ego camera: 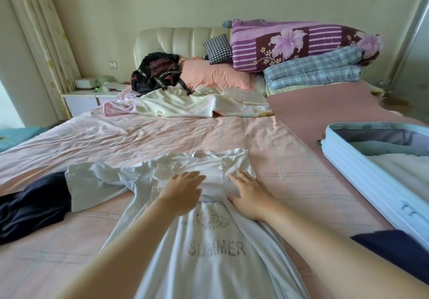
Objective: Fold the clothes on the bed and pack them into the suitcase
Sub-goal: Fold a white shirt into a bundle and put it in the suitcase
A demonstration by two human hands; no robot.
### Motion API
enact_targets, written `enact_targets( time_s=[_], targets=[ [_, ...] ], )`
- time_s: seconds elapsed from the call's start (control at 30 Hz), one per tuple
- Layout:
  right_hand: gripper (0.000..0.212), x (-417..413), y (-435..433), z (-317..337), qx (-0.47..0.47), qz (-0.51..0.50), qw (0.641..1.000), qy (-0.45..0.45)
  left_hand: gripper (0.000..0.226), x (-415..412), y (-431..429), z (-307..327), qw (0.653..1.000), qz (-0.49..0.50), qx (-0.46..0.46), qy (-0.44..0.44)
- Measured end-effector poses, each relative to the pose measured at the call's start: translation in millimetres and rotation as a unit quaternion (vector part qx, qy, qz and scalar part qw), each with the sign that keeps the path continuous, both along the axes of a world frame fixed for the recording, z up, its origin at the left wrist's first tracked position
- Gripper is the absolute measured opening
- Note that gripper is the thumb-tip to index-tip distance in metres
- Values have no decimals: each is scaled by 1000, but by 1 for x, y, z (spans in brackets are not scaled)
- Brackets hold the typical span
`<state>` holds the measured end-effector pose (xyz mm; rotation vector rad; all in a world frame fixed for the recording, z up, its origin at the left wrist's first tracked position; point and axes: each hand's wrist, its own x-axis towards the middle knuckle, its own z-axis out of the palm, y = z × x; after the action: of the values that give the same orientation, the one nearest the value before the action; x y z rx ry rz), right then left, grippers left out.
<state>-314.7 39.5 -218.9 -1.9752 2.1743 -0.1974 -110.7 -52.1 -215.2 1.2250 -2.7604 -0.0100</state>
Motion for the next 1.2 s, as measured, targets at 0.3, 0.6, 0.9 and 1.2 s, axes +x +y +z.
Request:
enact_targets(
  time_s=[0.3,0.6,0.9,1.2],
  targets=[
    [43,16,144,22,-53,-94,987,-121,45,-34,147,-1,981,-174,19,83],
    [44,16,247,26,17,-149,980,-130,27,-48,210,-8,978,-158,7,133],
    [24,46,281,36,-67,-112,973,-188,39,13,233,14,991,15,-5,131],
    [35,57,318,38,14,-101,989,-107,22,33,304,6,971,14,112,209]
  ],
)
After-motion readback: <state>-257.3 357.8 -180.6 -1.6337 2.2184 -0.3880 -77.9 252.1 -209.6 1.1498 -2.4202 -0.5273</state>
